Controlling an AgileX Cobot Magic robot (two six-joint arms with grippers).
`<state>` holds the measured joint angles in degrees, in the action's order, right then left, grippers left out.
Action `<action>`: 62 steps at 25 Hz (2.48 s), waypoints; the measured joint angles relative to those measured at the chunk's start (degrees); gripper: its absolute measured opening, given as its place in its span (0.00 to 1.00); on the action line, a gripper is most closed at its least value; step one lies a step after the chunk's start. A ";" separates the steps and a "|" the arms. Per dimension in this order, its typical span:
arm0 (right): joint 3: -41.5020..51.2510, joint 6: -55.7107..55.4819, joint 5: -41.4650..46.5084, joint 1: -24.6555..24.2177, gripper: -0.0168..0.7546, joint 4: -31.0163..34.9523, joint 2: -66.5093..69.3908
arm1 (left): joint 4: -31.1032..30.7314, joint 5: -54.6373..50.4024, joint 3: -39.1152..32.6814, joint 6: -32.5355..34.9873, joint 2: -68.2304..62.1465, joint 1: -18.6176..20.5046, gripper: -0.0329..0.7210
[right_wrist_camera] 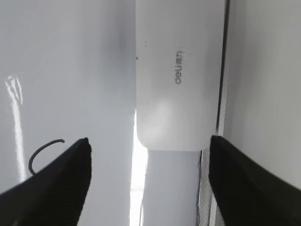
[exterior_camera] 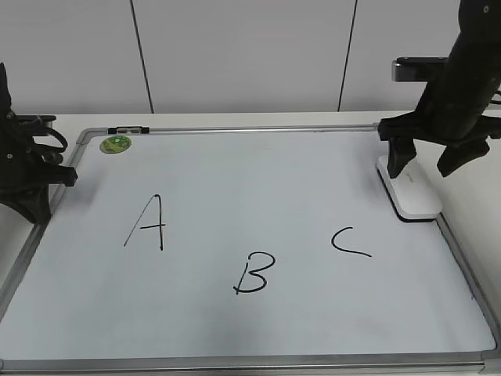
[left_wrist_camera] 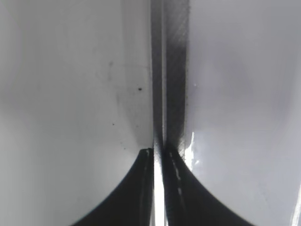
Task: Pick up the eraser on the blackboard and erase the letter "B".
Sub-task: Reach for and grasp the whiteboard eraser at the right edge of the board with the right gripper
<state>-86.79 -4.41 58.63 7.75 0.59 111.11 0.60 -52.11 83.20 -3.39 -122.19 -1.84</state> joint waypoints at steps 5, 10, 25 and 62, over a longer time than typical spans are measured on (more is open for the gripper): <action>-5.76 -0.10 3.63 -1.27 0.88 0.30 5.54 | 0.29 0.00 0.00 0.00 0.00 0.00 0.08; -9.28 1.87 5.21 -4.14 0.88 2.38 9.19 | 0.40 0.00 0.00 0.00 0.00 0.00 0.08; -13.58 6.00 5.34 -4.73 0.88 5.27 14.29 | 0.63 0.00 0.00 0.00 0.00 0.00 0.08; -15.20 6.13 5.69 -4.73 0.72 4.91 17.30 | 0.65 0.00 0.00 0.00 0.00 0.00 0.08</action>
<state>-101.99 1.71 64.32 3.02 5.50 128.42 1.25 -52.11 83.20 -3.39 -122.19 -1.84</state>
